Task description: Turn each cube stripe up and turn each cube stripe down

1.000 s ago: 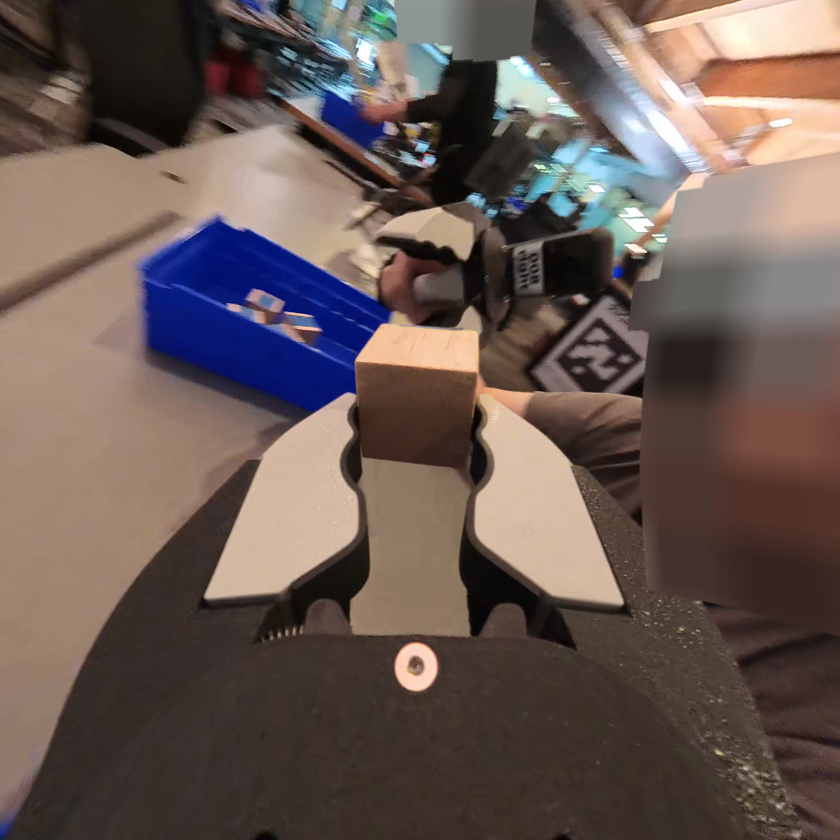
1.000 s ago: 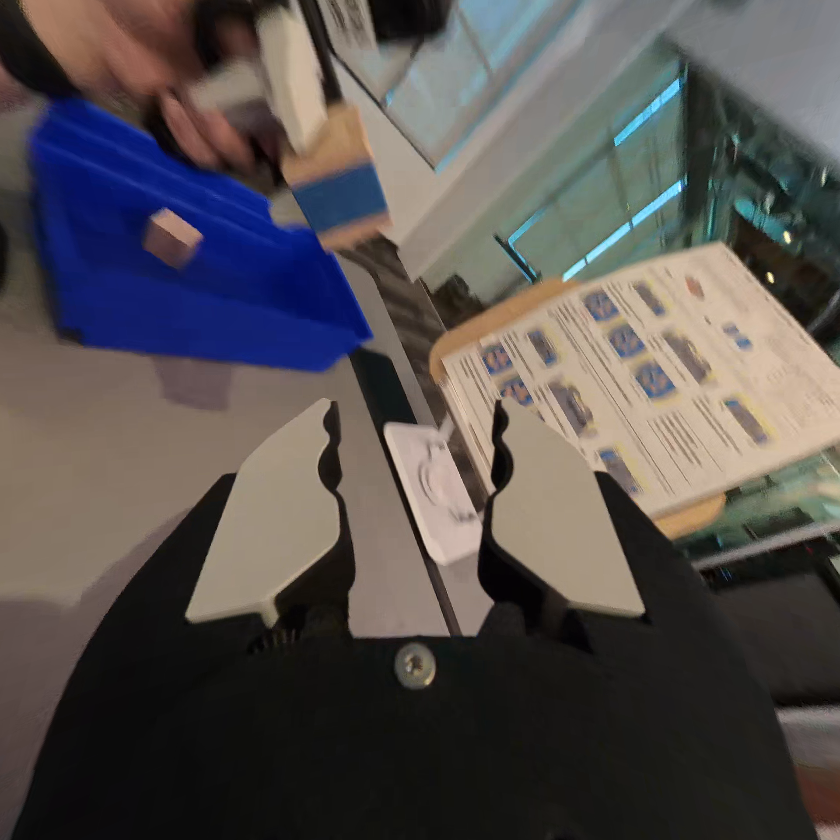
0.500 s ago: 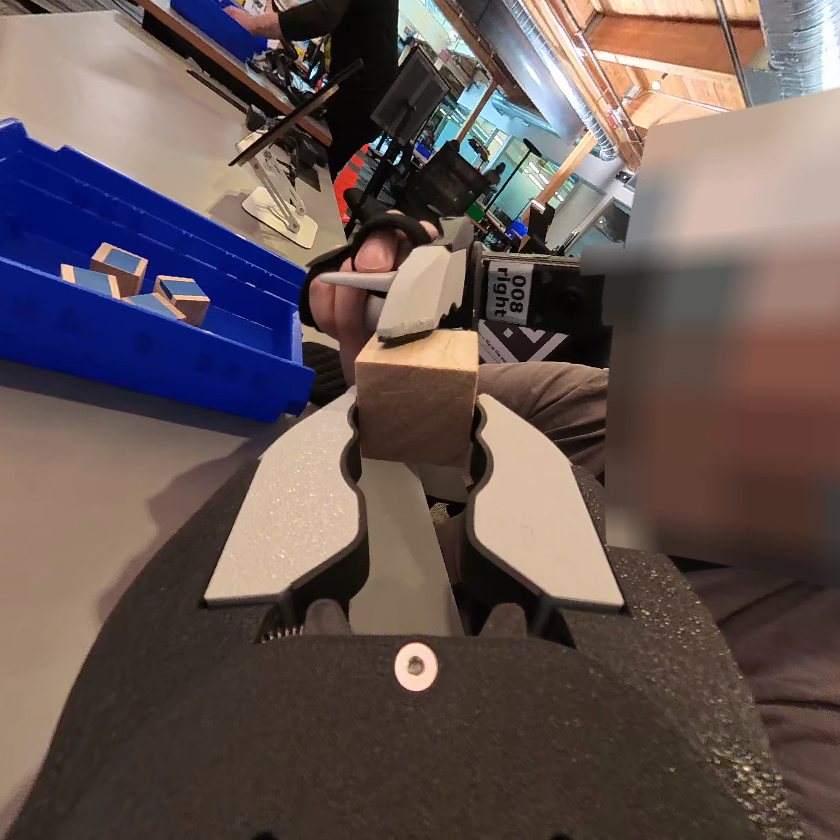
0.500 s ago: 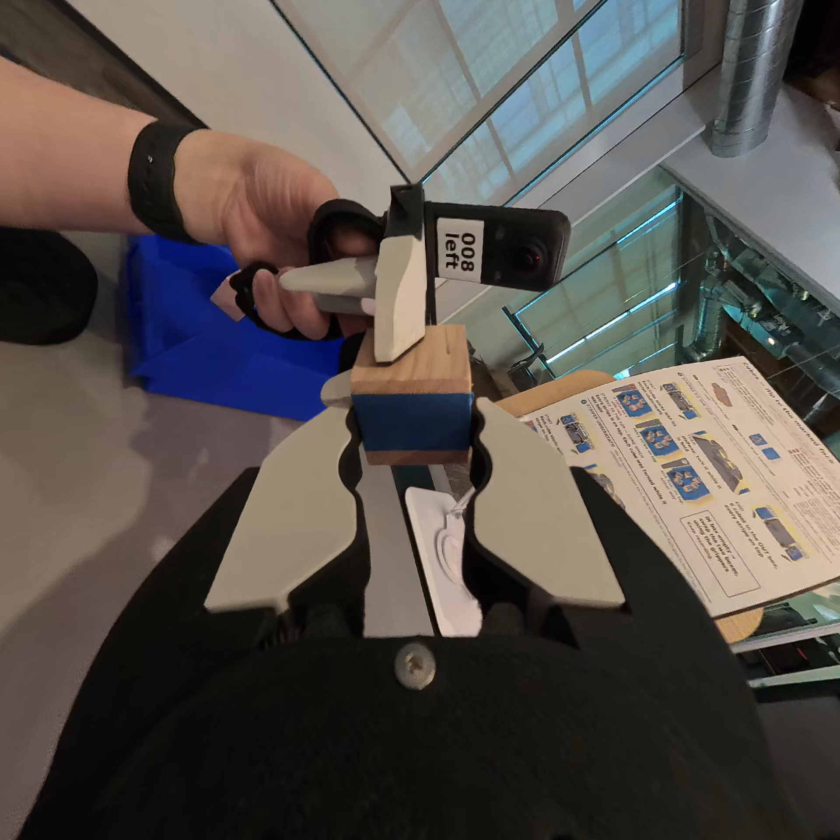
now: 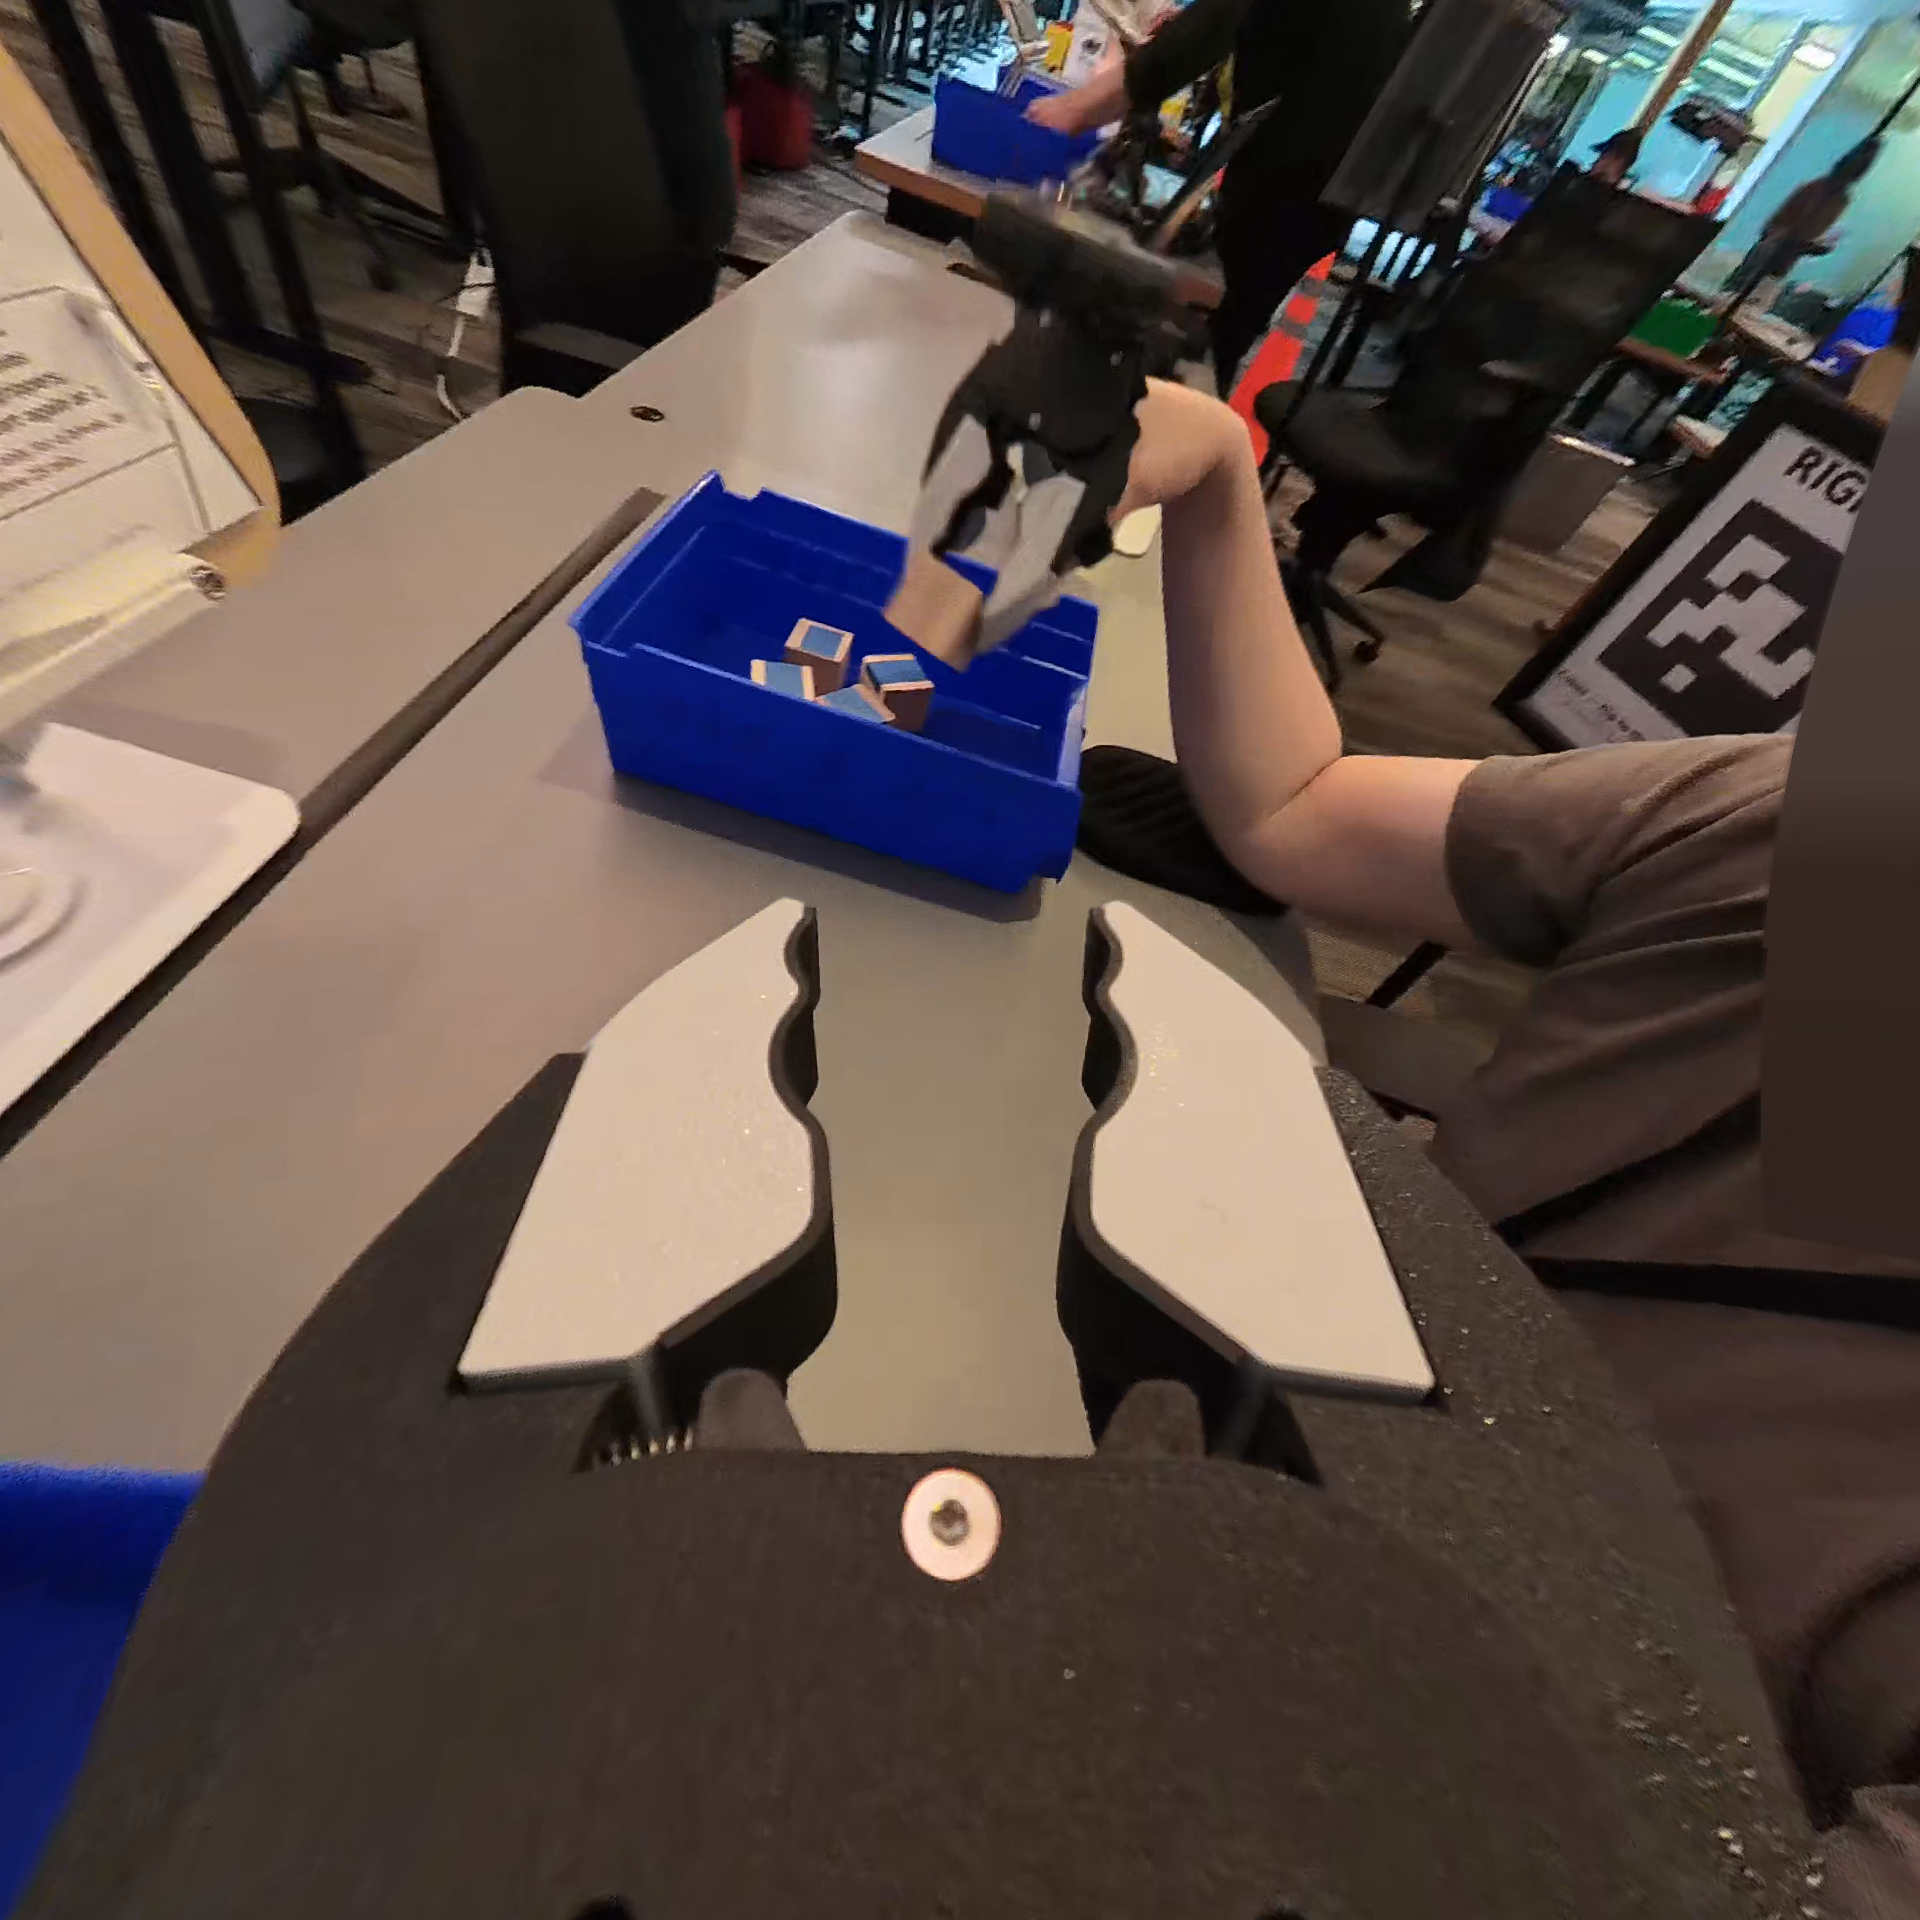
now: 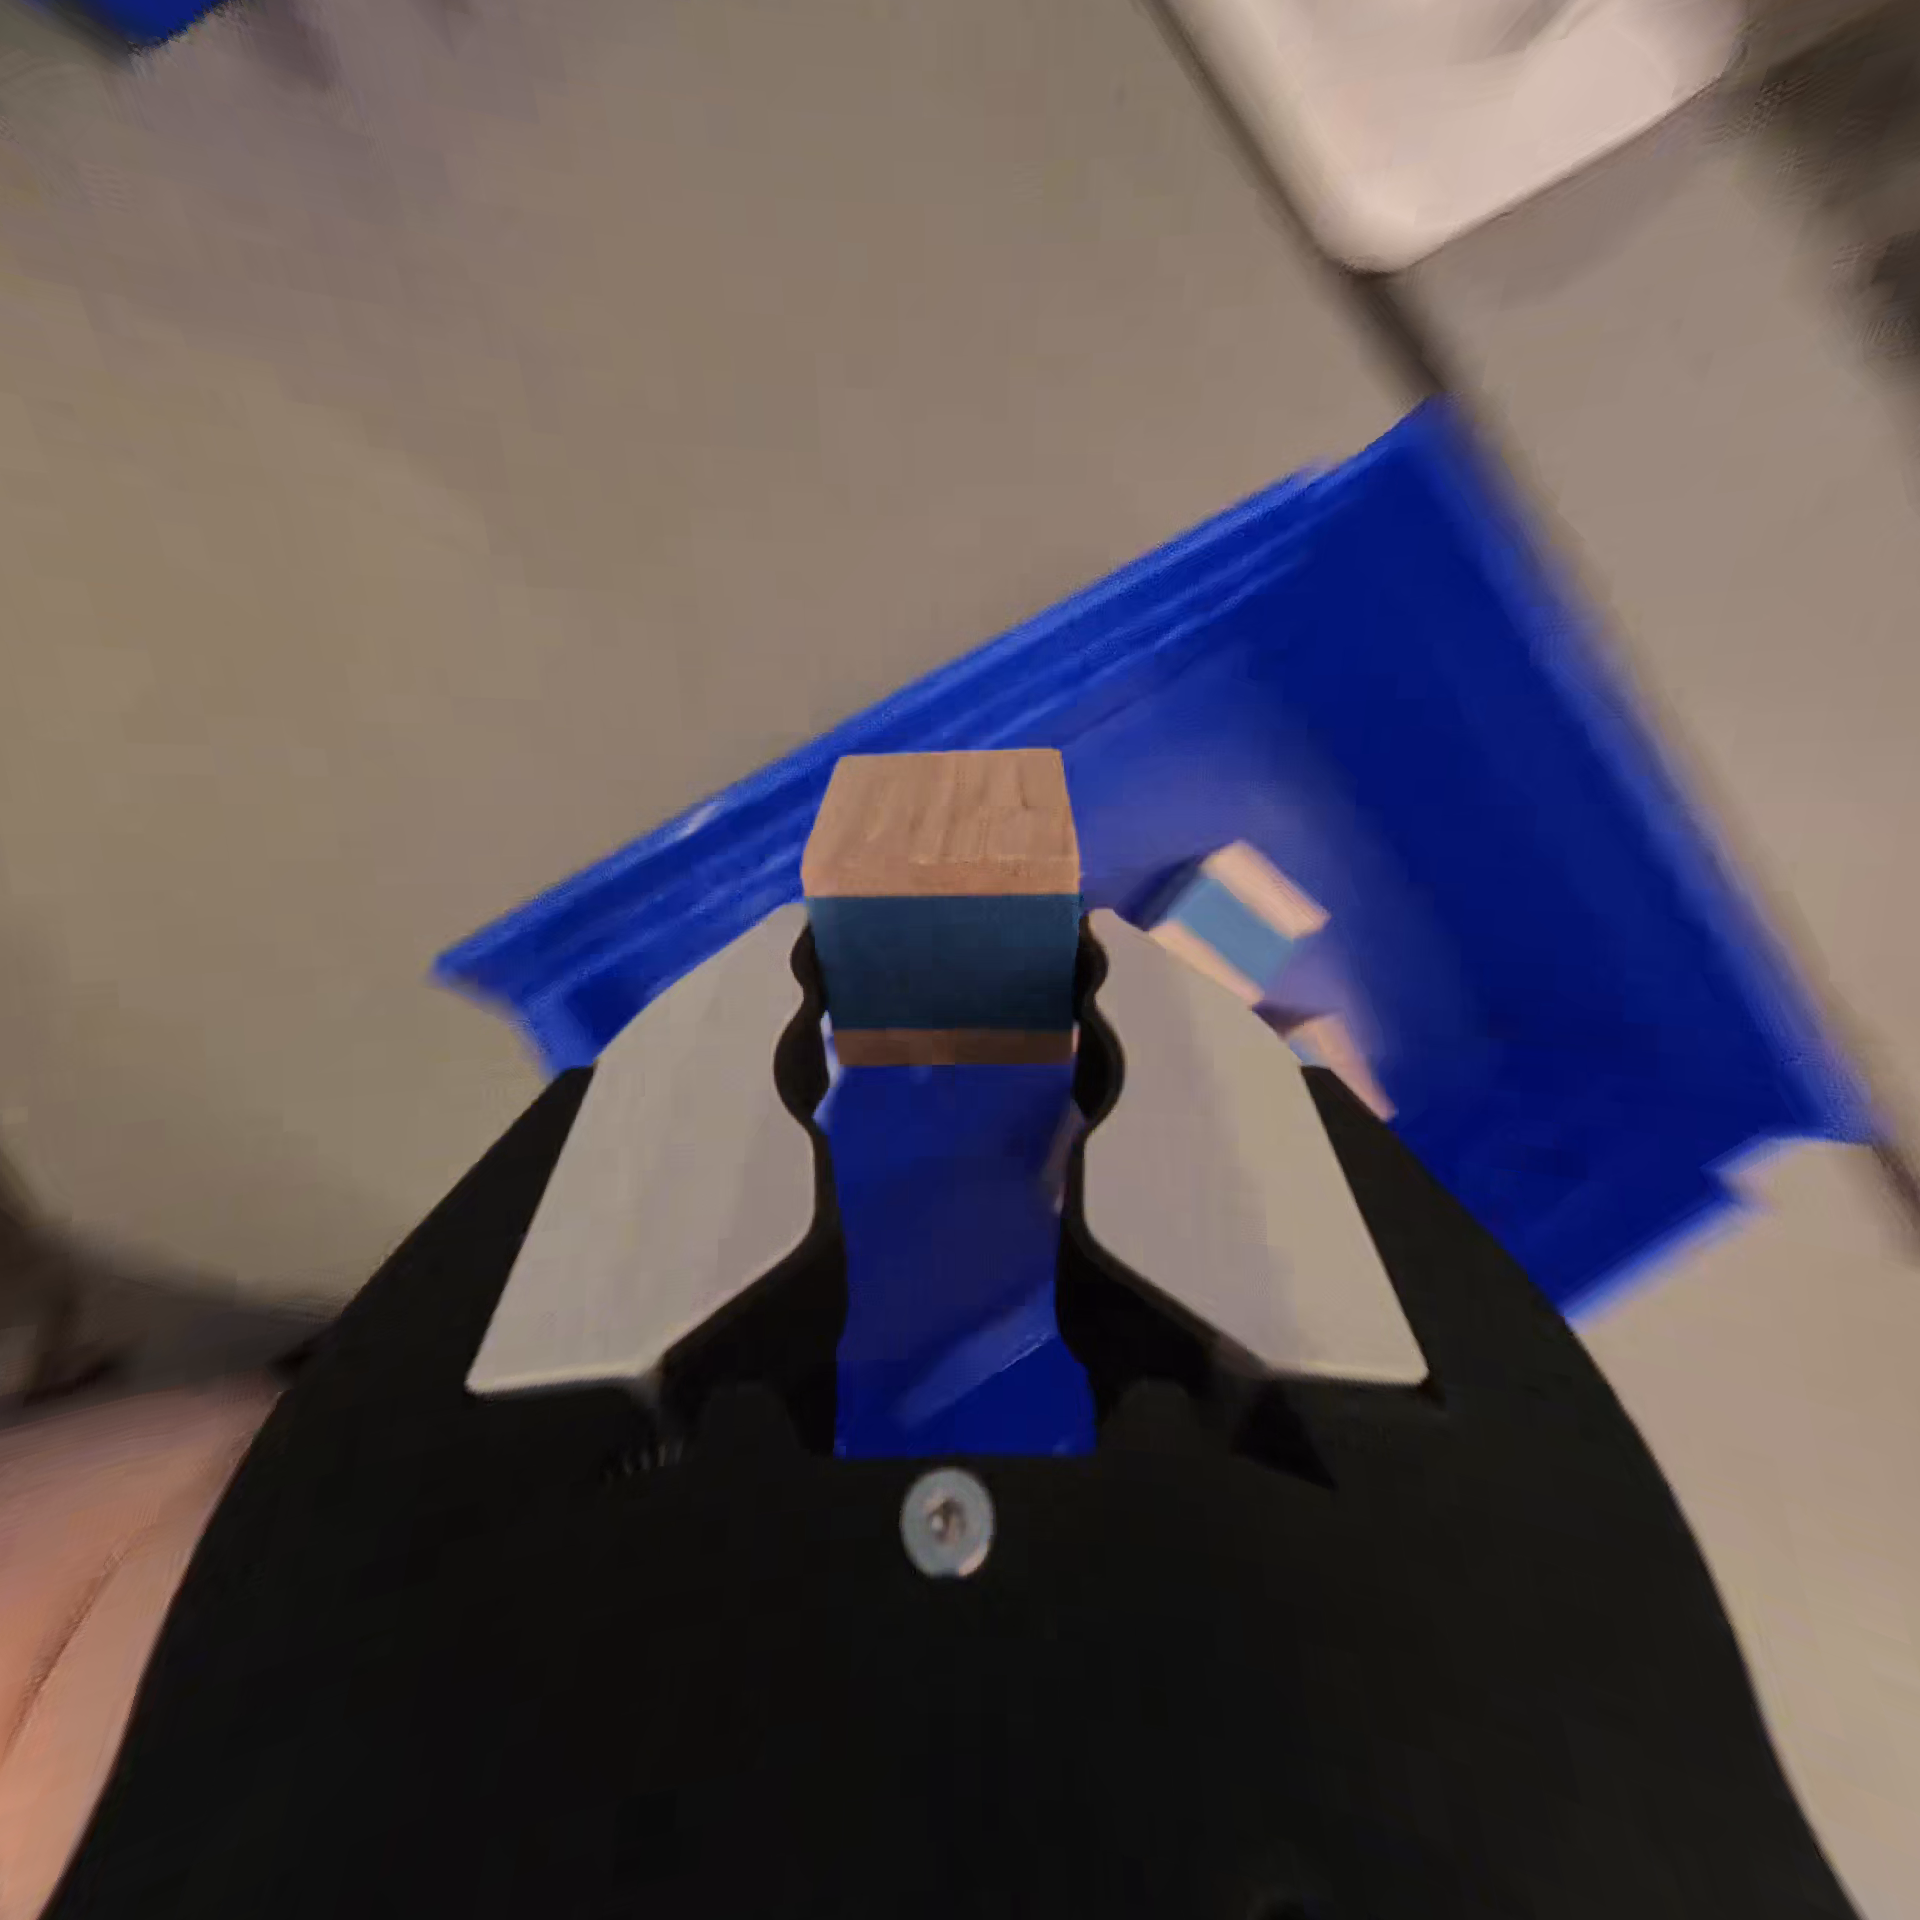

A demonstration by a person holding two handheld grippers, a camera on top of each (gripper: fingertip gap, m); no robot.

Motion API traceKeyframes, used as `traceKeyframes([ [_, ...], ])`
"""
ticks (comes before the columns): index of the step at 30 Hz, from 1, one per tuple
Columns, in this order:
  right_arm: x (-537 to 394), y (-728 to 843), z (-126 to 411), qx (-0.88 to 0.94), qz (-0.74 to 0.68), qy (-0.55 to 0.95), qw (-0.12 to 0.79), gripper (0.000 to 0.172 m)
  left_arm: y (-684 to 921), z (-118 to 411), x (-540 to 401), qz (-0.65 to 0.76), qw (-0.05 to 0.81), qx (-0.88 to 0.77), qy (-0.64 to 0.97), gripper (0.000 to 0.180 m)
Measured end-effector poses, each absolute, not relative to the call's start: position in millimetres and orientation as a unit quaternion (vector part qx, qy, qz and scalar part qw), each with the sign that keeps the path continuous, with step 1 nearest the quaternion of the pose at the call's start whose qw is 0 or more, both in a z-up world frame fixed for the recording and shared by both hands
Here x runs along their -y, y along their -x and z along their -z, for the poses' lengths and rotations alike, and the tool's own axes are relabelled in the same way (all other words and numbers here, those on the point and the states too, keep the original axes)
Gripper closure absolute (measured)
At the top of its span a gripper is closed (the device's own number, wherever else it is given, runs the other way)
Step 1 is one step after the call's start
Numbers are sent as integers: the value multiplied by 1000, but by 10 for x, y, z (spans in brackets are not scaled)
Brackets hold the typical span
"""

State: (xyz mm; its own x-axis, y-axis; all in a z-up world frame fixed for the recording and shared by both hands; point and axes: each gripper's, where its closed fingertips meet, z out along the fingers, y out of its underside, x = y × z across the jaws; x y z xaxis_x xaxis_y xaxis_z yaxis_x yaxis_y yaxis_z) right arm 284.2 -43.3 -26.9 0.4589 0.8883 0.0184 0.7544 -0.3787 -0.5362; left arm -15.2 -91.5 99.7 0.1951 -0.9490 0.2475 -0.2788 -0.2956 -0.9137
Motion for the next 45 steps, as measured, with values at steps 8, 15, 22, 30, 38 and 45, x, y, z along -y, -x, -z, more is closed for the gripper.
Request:
traceKeyframes([
  [8,636,-3260,1236,468,-100,878,-20,125,990,-996,632,310,443,-385,748,134],
  [15,660,-3200,1445,458,-71,883,-78,125,1936,-598,601,204,389,-289,851,133],
  [22,666,-3247,1391,437,-73,893,-75,121,2123,-118,679,111,285,-319,897,133],
  [30,609,-3398,1034,415,-72,907,20,120,2431,593,560,19,121,-298,947,125],
  [38,627,-3427,1047,414,-68,907,14,120,2666,1041,486,-57,10,-264,963,120],
  [45,616,-3419,1107,412,-61,909,-3,120,2734,1180,475,-85,-29,-258,962,122],
])
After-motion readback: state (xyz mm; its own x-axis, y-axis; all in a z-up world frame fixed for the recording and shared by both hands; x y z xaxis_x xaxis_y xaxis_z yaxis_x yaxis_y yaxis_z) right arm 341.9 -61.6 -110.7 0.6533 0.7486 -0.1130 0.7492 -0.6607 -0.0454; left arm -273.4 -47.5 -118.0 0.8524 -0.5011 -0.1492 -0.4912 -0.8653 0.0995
